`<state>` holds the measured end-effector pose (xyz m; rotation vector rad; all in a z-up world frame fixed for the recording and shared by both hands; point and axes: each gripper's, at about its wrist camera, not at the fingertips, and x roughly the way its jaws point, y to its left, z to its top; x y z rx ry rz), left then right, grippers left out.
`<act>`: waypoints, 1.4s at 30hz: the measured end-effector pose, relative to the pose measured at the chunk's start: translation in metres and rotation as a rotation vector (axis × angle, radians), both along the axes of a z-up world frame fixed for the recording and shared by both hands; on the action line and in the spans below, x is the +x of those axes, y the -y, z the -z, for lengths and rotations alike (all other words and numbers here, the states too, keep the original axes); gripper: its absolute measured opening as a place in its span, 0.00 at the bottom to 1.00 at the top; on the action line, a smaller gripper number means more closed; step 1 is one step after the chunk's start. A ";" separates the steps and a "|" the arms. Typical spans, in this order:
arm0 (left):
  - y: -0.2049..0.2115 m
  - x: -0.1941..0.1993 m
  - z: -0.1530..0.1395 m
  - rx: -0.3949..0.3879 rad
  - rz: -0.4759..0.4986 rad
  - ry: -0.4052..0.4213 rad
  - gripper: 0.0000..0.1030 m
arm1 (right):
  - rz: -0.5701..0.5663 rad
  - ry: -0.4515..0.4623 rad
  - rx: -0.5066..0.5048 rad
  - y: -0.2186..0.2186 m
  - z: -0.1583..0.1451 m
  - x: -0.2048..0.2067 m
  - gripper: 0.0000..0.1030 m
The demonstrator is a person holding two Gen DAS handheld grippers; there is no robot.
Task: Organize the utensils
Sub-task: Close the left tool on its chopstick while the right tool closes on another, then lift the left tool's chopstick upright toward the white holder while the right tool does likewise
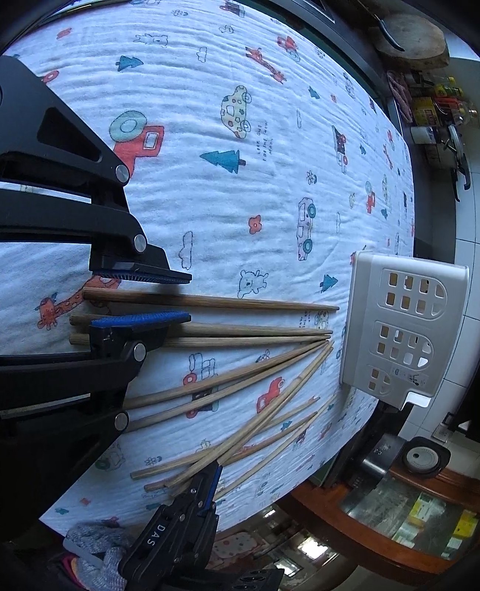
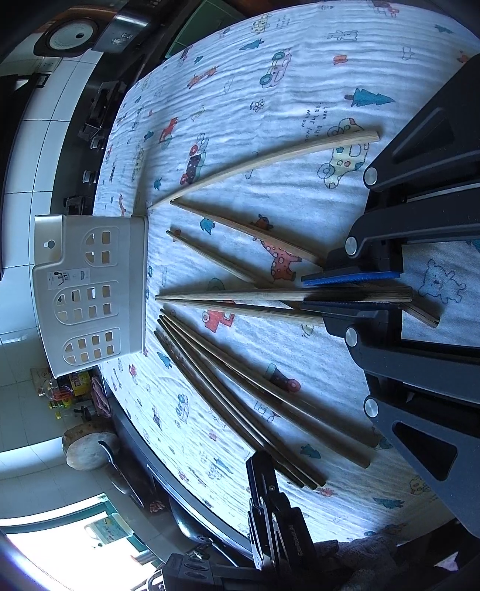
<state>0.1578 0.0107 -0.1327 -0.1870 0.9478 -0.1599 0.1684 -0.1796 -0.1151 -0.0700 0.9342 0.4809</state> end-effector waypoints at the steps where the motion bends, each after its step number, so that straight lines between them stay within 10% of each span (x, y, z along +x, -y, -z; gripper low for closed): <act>1: 0.000 0.001 0.001 -0.004 0.000 -0.003 0.14 | -0.001 0.000 -0.001 0.000 0.000 0.000 0.08; 22: 0.012 0.002 -0.018 0.043 0.026 0.026 0.06 | 0.009 0.033 -0.006 0.000 -0.008 -0.005 0.07; 42: 0.011 0.012 -0.113 0.068 0.063 0.287 0.05 | -0.029 0.284 -0.004 -0.021 -0.126 0.025 0.07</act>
